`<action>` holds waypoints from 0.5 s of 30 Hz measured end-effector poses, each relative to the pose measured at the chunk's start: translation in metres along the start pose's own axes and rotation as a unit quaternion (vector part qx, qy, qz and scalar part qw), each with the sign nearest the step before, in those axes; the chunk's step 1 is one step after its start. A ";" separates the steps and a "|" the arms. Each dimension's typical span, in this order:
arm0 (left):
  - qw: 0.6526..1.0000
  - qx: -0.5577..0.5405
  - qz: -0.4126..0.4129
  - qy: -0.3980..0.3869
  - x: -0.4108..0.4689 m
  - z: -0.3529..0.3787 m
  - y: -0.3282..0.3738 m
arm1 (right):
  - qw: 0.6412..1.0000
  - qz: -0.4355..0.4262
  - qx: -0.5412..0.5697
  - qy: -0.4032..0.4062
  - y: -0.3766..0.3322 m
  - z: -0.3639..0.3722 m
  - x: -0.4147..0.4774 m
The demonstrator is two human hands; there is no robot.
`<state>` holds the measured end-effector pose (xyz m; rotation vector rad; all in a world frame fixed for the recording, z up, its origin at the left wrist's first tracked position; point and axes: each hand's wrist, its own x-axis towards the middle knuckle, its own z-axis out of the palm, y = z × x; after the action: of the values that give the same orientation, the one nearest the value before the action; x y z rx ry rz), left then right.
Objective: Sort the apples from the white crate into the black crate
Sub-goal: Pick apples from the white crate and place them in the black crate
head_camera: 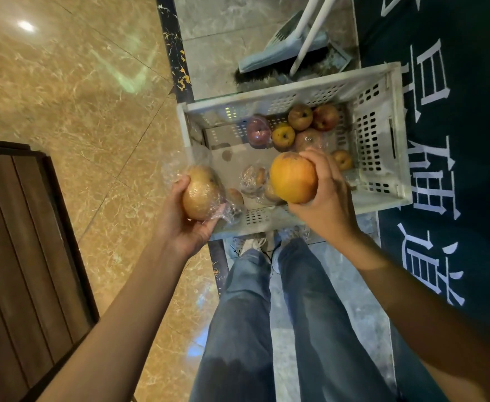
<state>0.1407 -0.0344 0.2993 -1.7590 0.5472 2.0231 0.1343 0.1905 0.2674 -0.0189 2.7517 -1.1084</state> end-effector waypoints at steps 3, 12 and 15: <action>0.999 0.030 0.000 0.019 0.045 0.011 -0.008 | 0.998 0.060 -0.017 -0.025 0.031 0.021 0.016; 0.877 0.418 0.216 0.100 0.236 0.027 -0.020 | 0.989 0.103 -0.043 -0.098 0.158 0.112 0.077; 0.772 0.542 0.311 0.118 0.293 0.023 -0.018 | 0.987 0.117 -0.046 -0.097 0.190 0.142 0.095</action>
<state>0.0944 0.0067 0.0110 -1.0935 2.0808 1.2032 0.0748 0.2231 0.0205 0.1709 2.5513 -0.8687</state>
